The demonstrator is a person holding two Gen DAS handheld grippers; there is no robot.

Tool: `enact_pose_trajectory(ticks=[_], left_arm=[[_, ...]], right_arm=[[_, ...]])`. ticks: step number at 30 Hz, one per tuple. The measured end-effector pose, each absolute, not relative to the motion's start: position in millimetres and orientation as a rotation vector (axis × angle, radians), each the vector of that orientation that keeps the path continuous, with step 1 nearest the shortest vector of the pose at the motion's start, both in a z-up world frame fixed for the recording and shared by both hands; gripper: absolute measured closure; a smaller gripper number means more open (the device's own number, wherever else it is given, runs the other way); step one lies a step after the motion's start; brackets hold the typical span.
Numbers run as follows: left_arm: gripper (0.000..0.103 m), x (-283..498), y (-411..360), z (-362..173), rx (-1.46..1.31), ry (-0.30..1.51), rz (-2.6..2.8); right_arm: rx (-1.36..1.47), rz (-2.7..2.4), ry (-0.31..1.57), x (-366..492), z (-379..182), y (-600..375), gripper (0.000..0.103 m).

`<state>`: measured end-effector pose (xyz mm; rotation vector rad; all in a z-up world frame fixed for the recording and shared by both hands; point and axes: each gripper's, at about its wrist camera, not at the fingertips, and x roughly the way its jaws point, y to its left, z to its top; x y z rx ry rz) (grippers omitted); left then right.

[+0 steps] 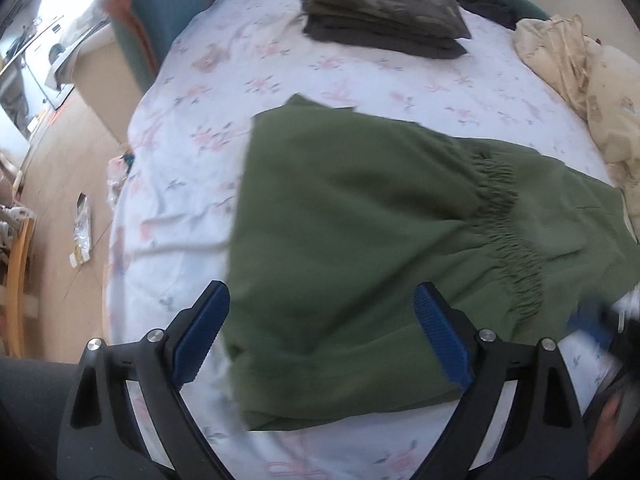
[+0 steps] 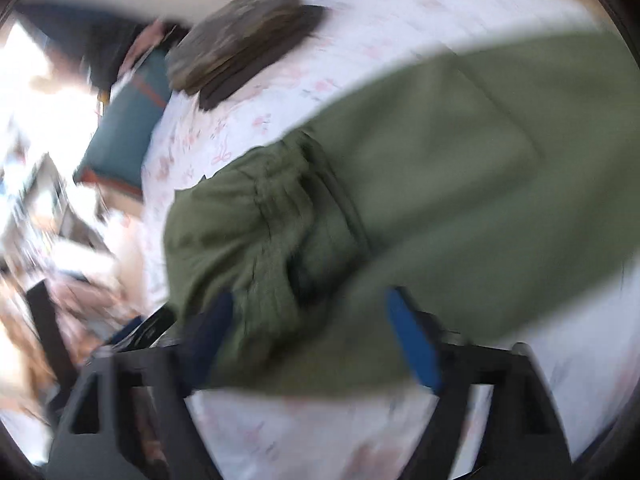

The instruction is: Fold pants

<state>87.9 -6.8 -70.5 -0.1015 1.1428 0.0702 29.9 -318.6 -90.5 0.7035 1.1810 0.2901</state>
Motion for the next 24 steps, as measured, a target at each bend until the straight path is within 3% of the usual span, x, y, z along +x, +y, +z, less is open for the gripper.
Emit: enact_pose_trajectory(ticks=[5, 8, 15, 21, 24], left_arm=[[0.012, 98, -28, -86, -0.086, 1.183, 0.036], [0.012, 102, -32, -104, -0.072, 1.225, 0.046], [0.012, 102, -15, -104, -0.196, 1.214, 0.070], [0.012, 106, -16, -81, -0.193, 1.117, 0.063], [0.012, 106, -19, -72, -0.175, 1.070, 0.060]], right_arm=[[1.016, 0.127, 1.234, 4, -150, -367, 0.018], [1.147, 0.018, 1.074, 11, -163, -414, 0.024], [1.213, -0.284, 0.825, 49, -140, -552, 0.025], [1.095, -0.479, 0.747, 80, -119, -650, 0.025], [1.098, -0.535, 0.713, 80, -122, -675, 0.035]])
